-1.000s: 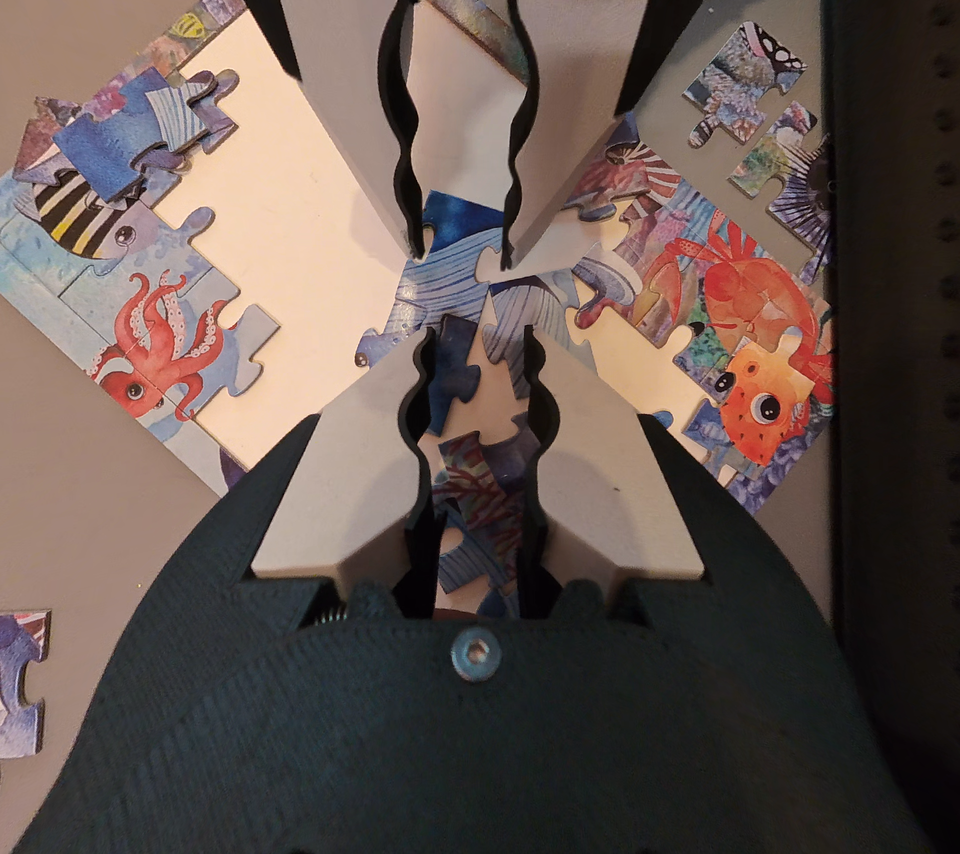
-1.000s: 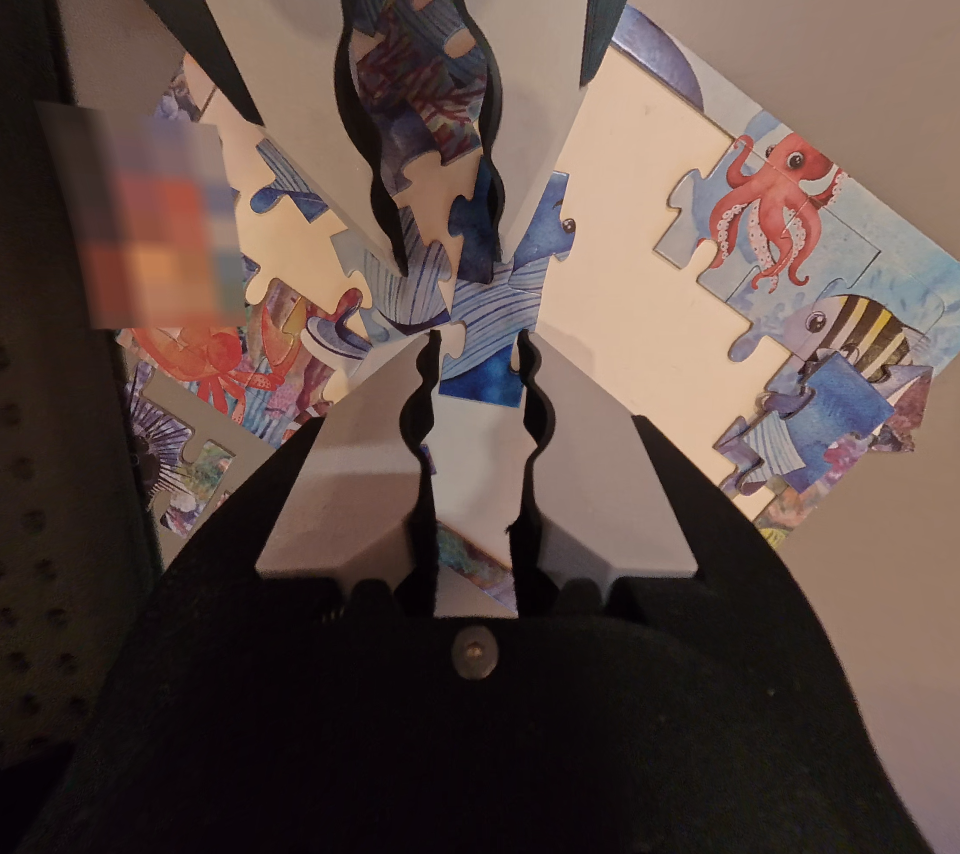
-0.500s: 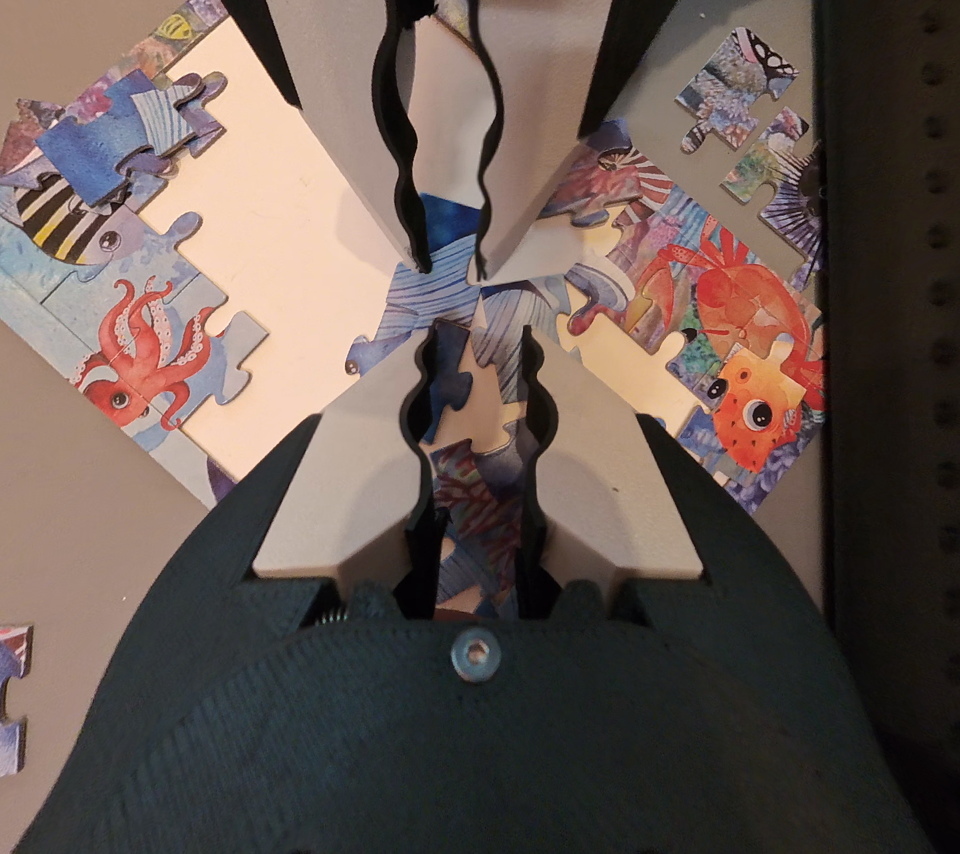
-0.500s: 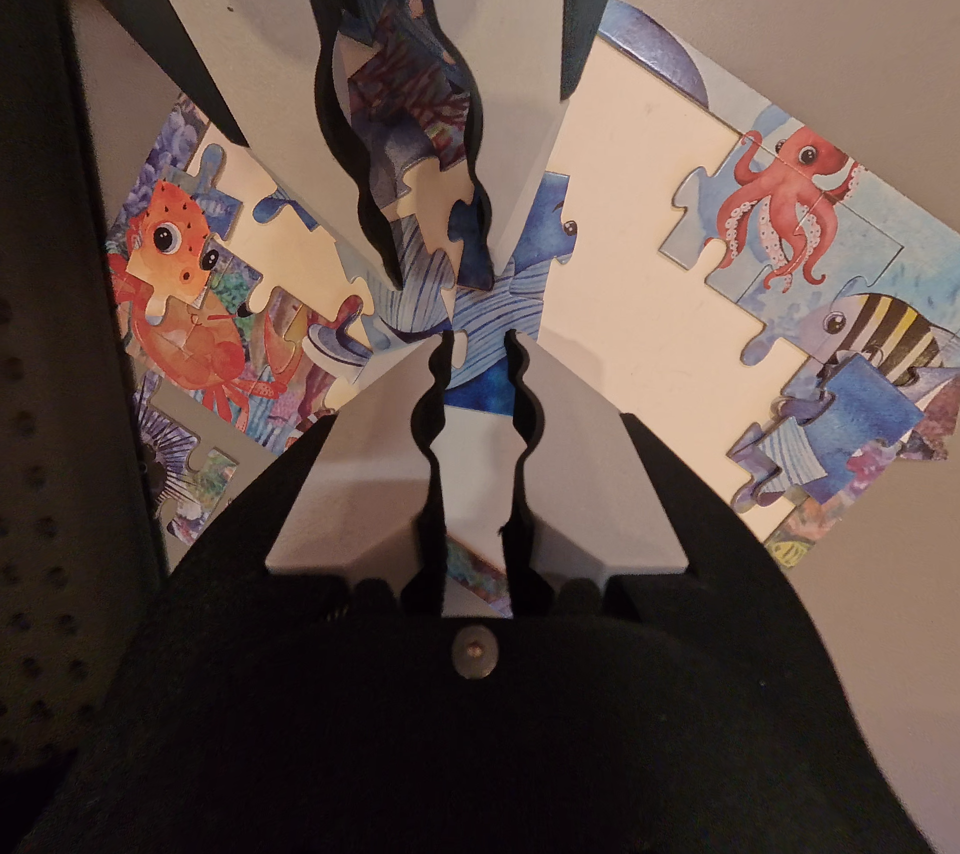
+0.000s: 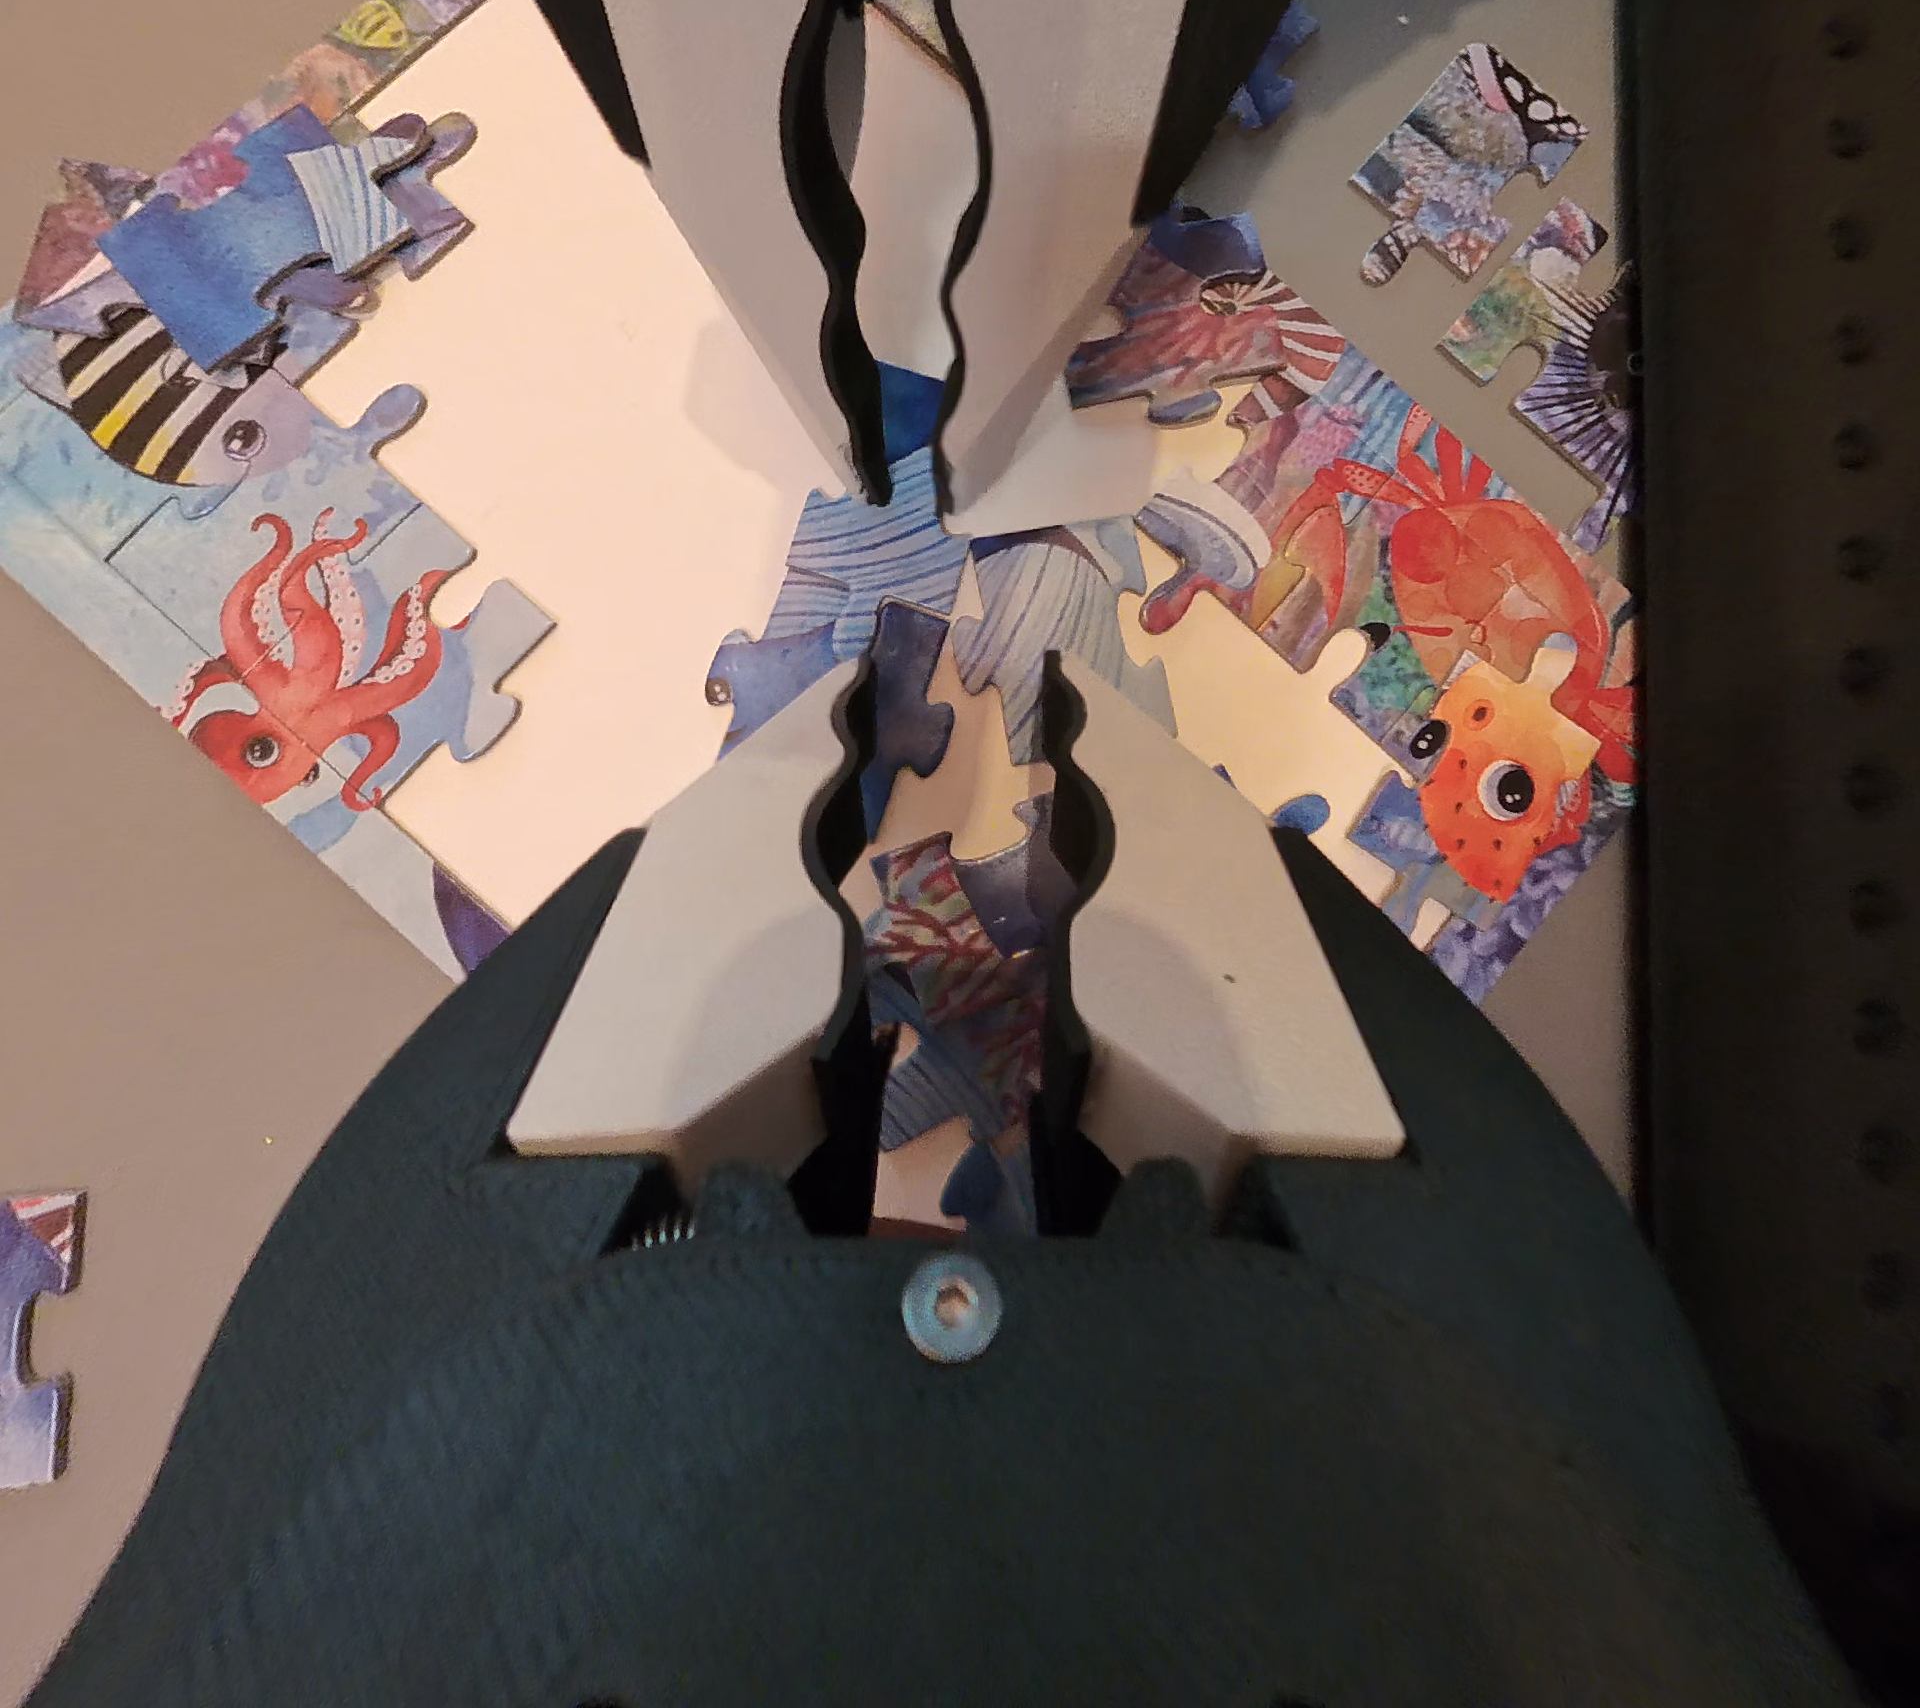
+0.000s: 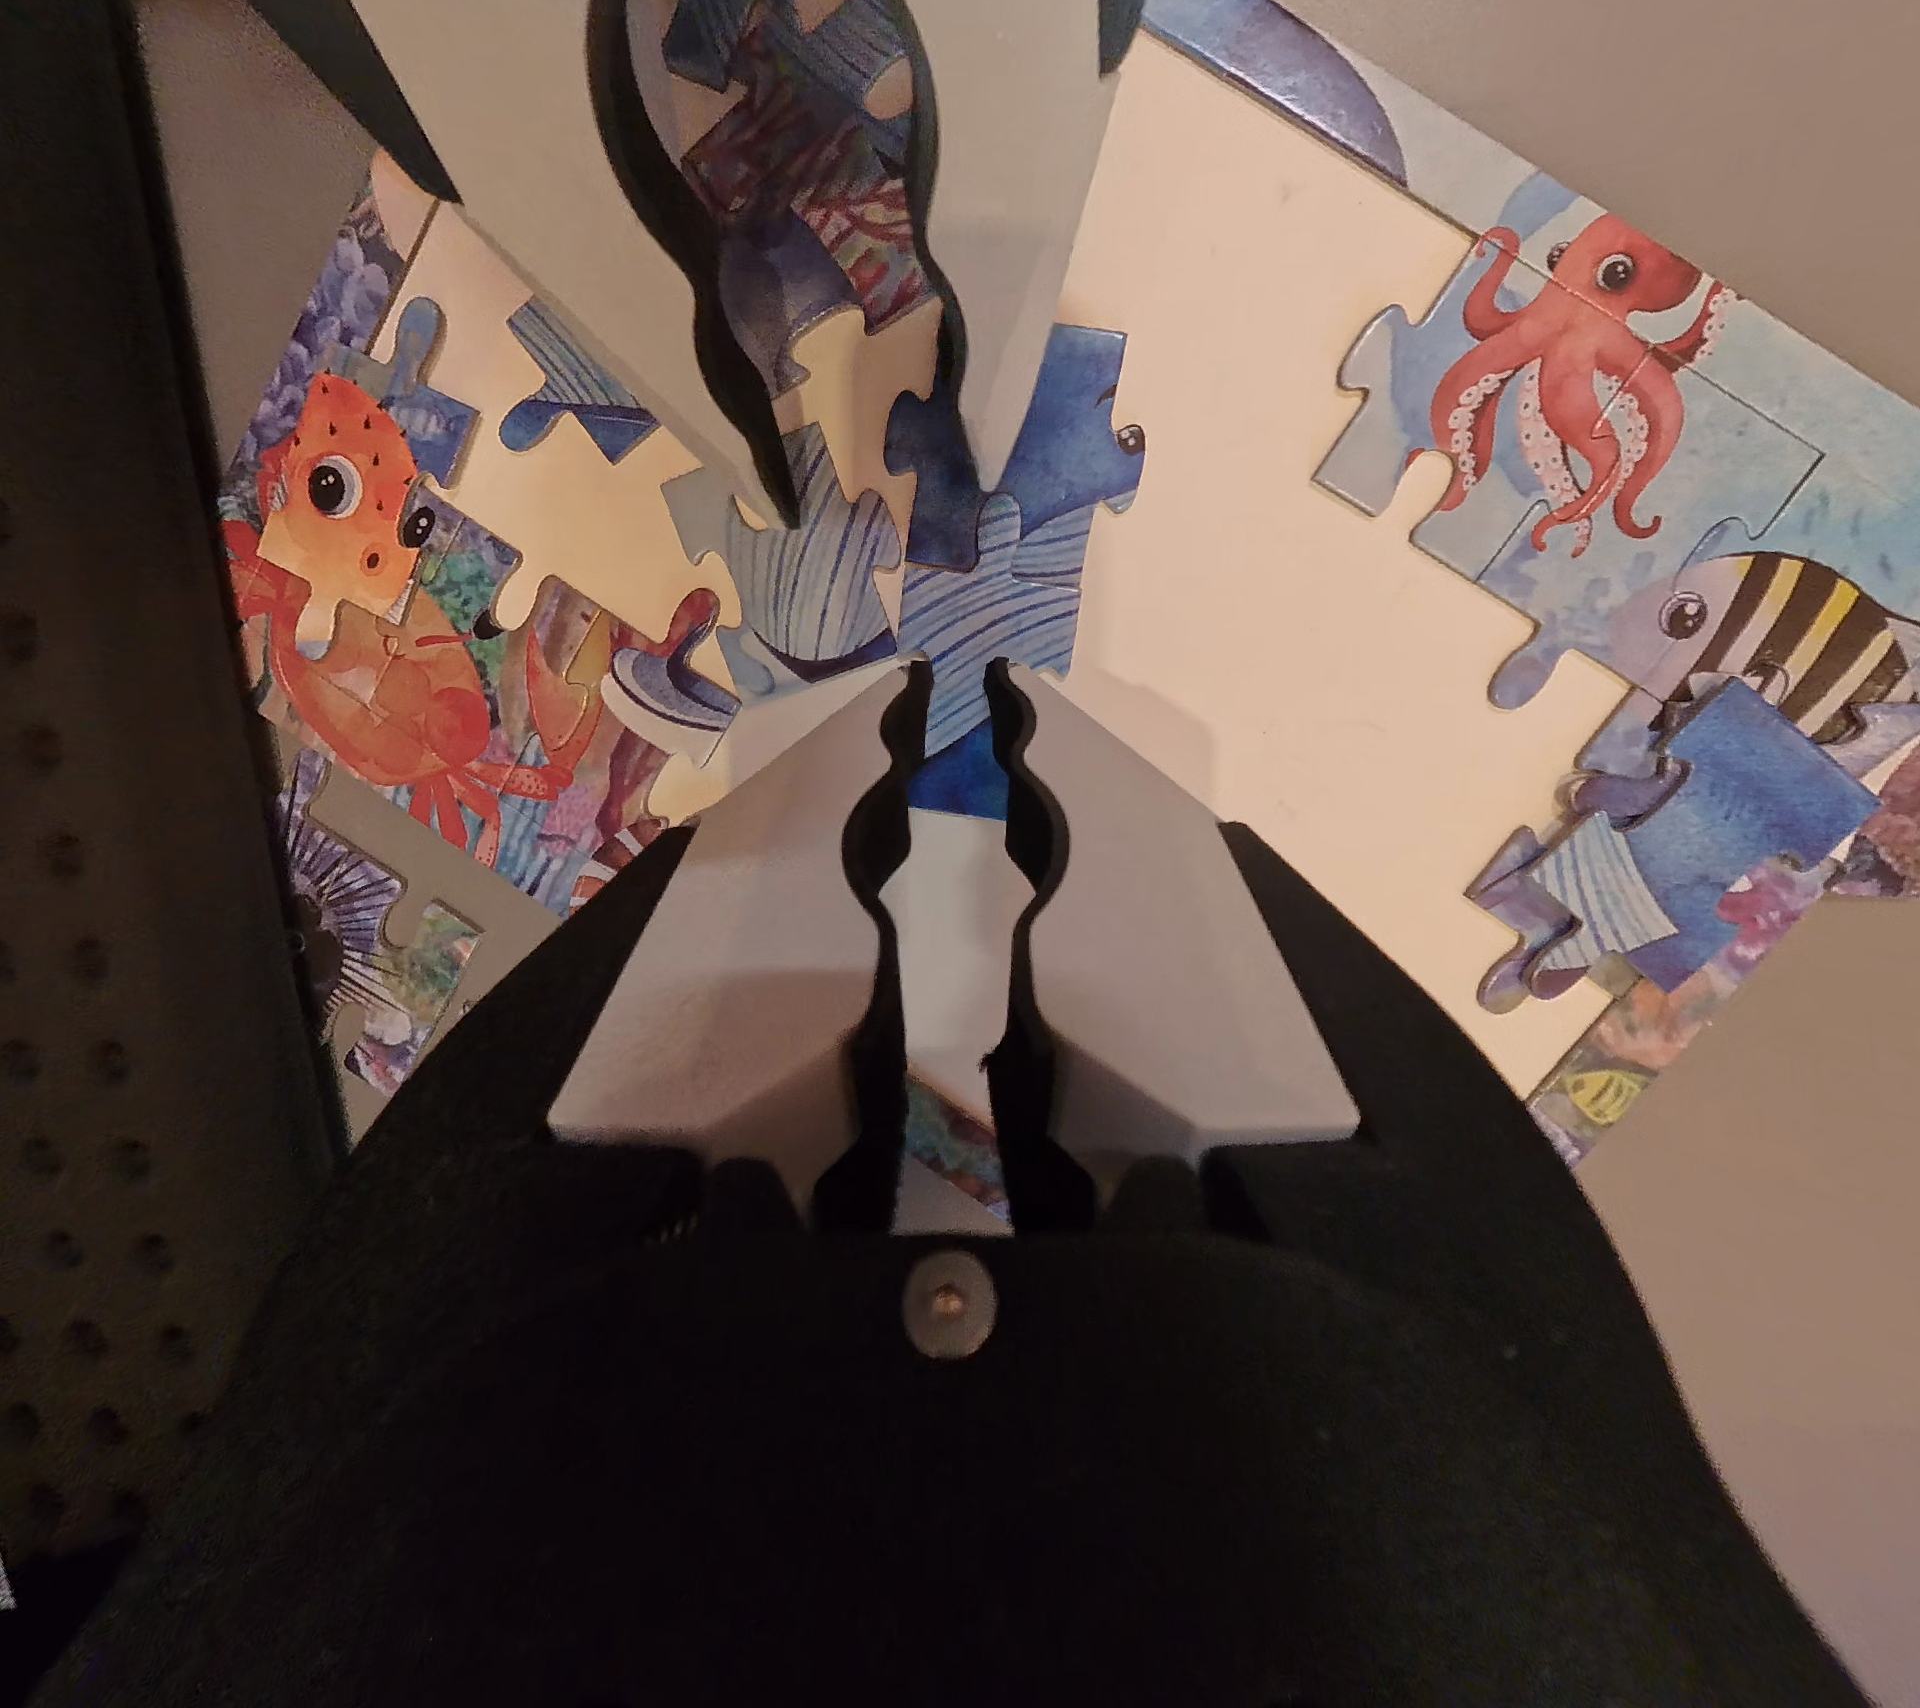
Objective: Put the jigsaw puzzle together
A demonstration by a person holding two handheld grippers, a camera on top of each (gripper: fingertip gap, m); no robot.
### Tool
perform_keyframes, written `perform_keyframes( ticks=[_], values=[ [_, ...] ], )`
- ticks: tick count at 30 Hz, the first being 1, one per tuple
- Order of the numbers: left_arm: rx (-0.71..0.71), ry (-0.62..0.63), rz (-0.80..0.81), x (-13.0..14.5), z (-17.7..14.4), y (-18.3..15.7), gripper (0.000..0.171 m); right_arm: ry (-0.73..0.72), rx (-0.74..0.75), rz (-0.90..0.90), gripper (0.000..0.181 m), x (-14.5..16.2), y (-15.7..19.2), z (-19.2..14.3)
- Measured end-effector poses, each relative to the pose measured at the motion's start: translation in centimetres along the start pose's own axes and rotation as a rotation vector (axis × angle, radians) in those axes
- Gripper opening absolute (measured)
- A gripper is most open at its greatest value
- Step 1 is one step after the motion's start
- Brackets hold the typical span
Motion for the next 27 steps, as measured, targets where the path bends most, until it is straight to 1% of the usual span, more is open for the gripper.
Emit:
perform_keyframes(
  ticks=[2,3,7,12,21,27],
  values=[
    [0.013,0.025,0.002,0.22,0.2,-0.26,0.028,-0.001,0.009,0.002,0.007,0.01,-0.06,0.02],
    [0.029,0.026,0.002,0.23,0.17,-0.39,0.025,-0.002,0.009,0.003,0.007,0.02,-0.08,0.02],
    [0.057,0.025,-0.014,0.36,0.04,-0.6,0.025,-0.002,0.014,-0.001,0.005,0.0,-0.11,0.04],
    [0.059,0.023,-0.018,0.2,0.45,-0.58,0.024,-0.002,0.01,0.001,0.004,-0.11,0.01,0.04],
    [0.08,0.018,-0.018,0.1,0.56,-0.64,0.03,0.004,0.013,0.009,0.004,-0.14,-0.1,0.08],
    [0.081,0.017,-0.018,0.1,0.55,-0.55,0.029,0.003,0.027,0.018,0.0,-0.18,-0.37,0.18]
  ],
)
Point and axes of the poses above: each gripper's, where its closed fingertips meet, z out along the fingers, x out of its underside, y = z × x across the jaws, the point moved 9 cm from there along -z, back along the fingers, and after that the axes turned 8 degrees about x, right-handed, at the moved point
